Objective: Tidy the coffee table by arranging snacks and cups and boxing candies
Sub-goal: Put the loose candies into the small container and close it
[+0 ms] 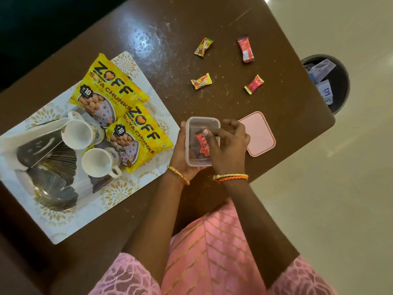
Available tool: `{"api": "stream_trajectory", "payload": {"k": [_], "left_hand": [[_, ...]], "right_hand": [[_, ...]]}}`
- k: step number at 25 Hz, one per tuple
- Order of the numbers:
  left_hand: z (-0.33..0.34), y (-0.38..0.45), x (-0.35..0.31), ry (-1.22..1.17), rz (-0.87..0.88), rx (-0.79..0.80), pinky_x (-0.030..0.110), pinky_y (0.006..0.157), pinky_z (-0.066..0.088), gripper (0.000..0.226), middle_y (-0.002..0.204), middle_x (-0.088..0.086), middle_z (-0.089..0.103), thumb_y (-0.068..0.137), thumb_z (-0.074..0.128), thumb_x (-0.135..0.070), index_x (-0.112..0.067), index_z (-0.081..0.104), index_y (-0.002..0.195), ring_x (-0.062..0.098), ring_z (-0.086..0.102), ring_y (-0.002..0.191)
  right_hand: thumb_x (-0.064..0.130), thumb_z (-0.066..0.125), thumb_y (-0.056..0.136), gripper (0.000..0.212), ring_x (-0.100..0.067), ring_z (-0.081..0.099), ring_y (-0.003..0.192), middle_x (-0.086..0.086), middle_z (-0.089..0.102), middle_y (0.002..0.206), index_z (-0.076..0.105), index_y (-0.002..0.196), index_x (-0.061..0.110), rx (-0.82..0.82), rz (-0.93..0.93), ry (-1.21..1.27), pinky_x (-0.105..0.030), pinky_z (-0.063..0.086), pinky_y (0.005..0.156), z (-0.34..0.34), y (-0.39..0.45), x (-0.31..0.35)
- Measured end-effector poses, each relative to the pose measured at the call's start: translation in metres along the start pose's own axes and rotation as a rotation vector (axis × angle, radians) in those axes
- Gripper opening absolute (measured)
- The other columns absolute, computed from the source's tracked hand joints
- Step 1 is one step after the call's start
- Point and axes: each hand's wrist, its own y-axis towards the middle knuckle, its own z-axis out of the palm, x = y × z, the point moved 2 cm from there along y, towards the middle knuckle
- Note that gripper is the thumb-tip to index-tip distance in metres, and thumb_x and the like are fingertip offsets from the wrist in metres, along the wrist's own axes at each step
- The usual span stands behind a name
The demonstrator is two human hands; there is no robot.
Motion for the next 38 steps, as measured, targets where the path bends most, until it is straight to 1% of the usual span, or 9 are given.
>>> {"api": "stream_trajectory", "payload": {"k": [5, 10, 14, 21, 25, 28, 31, 35, 38], "left_hand": [[-0.001, 0.0, -0.004, -0.06, -0.003, -0.016, 0.043, 0.074, 0.058, 0.062, 0.096, 0.006, 0.074, 0.087, 0.031, -0.064, -0.018, 0.068, 0.108, 0.022, 0.071, 0.085], [0.001, 0.002, -0.009, -0.039, 0.012, -0.001, 0.041, 0.073, 0.058, 0.067, 0.098, 0.005, 0.07, 0.077, 0.042, -0.064, -0.019, 0.05, 0.126, 0.022, 0.069, 0.087], [0.003, 0.006, -0.008, -0.058, 0.011, 0.011, 0.041, 0.072, 0.058, 0.062, 0.096, 0.005, 0.072, 0.081, 0.038, -0.064, -0.019, 0.053, 0.121, 0.02, 0.07, 0.085], [0.008, 0.009, -0.008, -0.05, 0.028, -0.017, 0.039, 0.071, 0.059, 0.059, 0.094, 0.004, 0.074, 0.082, 0.036, -0.064, -0.02, 0.057, 0.116, 0.02, 0.071, 0.084], [0.011, 0.011, -0.005, -0.082, 0.014, -0.059, 0.041, 0.07, 0.059, 0.061, 0.092, 0.004, 0.075, 0.084, 0.033, -0.066, -0.021, 0.072, 0.099, 0.021, 0.072, 0.082], [0.015, 0.008, -0.003, -0.023, 0.037, -0.043, 0.042, 0.076, 0.058, 0.06, 0.106, 0.005, 0.071, 0.084, 0.037, -0.067, -0.023, 0.066, 0.113, 0.022, 0.069, 0.095], [0.018, 0.004, -0.001, -0.036, 0.029, -0.019, 0.04, 0.08, 0.057, 0.067, 0.118, 0.009, 0.064, 0.085, 0.041, -0.064, -0.018, 0.05, 0.132, 0.024, 0.065, 0.105], [0.013, 0.003, -0.001, -0.048, 0.076, -0.017, 0.044, 0.08, 0.058, 0.063, 0.117, 0.008, 0.065, 0.086, 0.038, -0.065, -0.019, 0.056, 0.125, 0.025, 0.065, 0.104], [0.012, -0.003, -0.009, -0.114, 0.108, -0.027, 0.044, 0.077, 0.059, 0.073, 0.108, 0.007, 0.066, 0.067, 0.064, -0.063, -0.017, 0.053, 0.123, 0.024, 0.067, 0.091]], "right_hand": [[0.013, 0.063, 0.082, 0.011, -0.014, 0.049, 0.094, -0.01, 0.06, 0.102, 0.071, 0.089, 0.014, -0.281, -0.072, 0.124, -0.021, 0.043, 0.074, -0.013, 0.018, -0.005], [0.019, 0.069, 0.08, 0.021, -0.018, 0.06, 0.084, -0.015, 0.067, 0.099, 0.063, 0.094, 0.005, -0.393, 0.149, 0.143, -0.034, 0.053, 0.082, -0.041, 0.107, -0.015], [0.031, 0.071, 0.078, 0.056, -0.026, 0.051, 0.116, -0.014, 0.051, 0.129, 0.048, 0.124, 0.008, -0.315, 0.255, -0.062, -0.039, 0.046, 0.101, -0.033, 0.152, -0.011], [0.019, 0.063, 0.082, 0.016, -0.018, 0.063, 0.086, -0.008, 0.068, 0.094, 0.067, 0.093, 0.009, -0.33, 0.275, 0.006, -0.033, 0.055, 0.082, -0.039, 0.14, 0.0], [0.019, 0.064, 0.08, 0.008, -0.007, 0.058, 0.065, 0.003, 0.064, 0.069, 0.067, 0.072, 0.02, -0.043, 0.17, 0.275, -0.022, 0.05, 0.06, -0.04, 0.072, 0.012], [0.02, 0.065, 0.079, 0.004, -0.004, 0.056, 0.094, 0.003, 0.066, 0.097, 0.069, 0.077, 0.02, 0.141, -0.002, 0.16, -0.021, 0.048, 0.076, -0.025, 0.013, 0.015], [0.022, 0.066, 0.08, 0.014, -0.02, 0.038, 0.114, -0.004, 0.053, 0.124, 0.074, 0.089, 0.015, 0.023, -0.069, -0.019, -0.033, 0.037, 0.087, -0.009, -0.005, 0.011], [0.019, 0.065, 0.08, 0.015, -0.019, 0.041, 0.096, -0.011, 0.054, 0.102, 0.074, 0.086, 0.008, -0.203, -0.108, -0.009, -0.036, 0.041, 0.079, -0.002, 0.012, 0.019], [0.01, 0.062, 0.081, 0.015, -0.031, 0.058, 0.092, -0.017, 0.063, 0.098, 0.071, 0.091, 0.004, -0.145, -0.125, 0.059, -0.049, 0.05, 0.082, 0.001, 0.066, 0.032]]}}
